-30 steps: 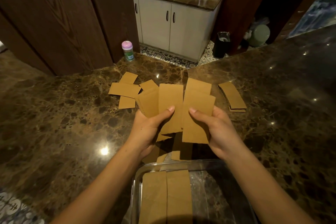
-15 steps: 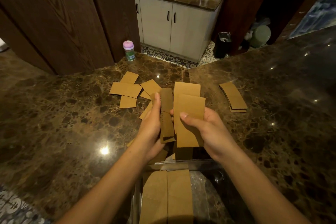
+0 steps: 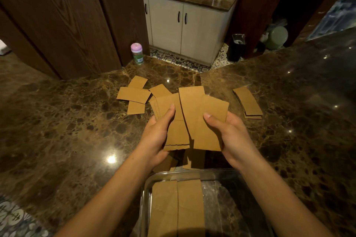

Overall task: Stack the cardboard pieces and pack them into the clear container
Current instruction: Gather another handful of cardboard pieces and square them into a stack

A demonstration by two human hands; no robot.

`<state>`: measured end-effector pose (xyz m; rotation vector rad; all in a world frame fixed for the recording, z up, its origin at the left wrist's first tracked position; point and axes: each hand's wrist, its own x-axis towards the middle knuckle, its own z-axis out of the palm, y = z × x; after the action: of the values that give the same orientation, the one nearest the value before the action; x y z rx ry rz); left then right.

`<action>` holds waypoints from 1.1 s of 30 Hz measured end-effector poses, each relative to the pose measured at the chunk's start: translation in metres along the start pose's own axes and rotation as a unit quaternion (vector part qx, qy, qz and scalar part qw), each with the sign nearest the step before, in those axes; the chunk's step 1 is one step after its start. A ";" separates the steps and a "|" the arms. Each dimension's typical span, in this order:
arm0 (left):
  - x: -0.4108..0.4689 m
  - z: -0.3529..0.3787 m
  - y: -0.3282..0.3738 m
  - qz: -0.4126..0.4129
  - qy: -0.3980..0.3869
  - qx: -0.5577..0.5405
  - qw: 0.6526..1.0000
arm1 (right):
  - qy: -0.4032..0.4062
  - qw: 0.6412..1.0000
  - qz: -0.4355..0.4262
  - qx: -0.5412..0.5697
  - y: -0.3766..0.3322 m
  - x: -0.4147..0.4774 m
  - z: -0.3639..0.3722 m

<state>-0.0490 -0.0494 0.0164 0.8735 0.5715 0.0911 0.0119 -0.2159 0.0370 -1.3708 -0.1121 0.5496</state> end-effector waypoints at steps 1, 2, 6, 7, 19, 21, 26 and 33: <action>0.000 0.000 0.000 0.007 0.000 0.006 1.000 | 0.005 1.000 0.000 0.002 0.000 0.000 0.000; 0.000 0.000 -0.001 0.013 -0.001 0.010 1.000 | 0.010 1.000 0.000 0.006 0.000 0.001 0.000; -0.001 -0.002 -0.002 0.027 0.010 0.025 0.999 | 0.026 1.000 -0.014 -0.001 0.001 0.001 0.000; -0.001 -0.001 -0.002 0.031 0.013 0.032 0.999 | 0.032 0.999 -0.022 -0.005 0.001 0.000 0.001; 0.000 -0.001 0.006 -0.011 -0.025 -0.064 0.998 | 0.120 0.972 -0.148 -0.135 0.006 -0.001 -0.005; -0.001 0.001 0.004 0.009 -0.014 -0.029 0.999 | 0.115 0.951 -0.180 -0.223 0.007 -0.008 0.000; -0.005 0.009 0.000 0.025 -0.028 0.015 0.999 | -0.003 0.920 -0.210 -0.332 0.014 -0.024 0.017; -0.005 0.002 0.001 0.037 -0.022 0.005 0.999 | -0.047 0.967 -0.101 -0.231 0.018 -0.014 0.016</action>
<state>-0.0522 -0.0517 0.0207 0.9049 0.4999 0.1351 -0.0120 -0.2061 0.0266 -1.7614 -0.4763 0.4302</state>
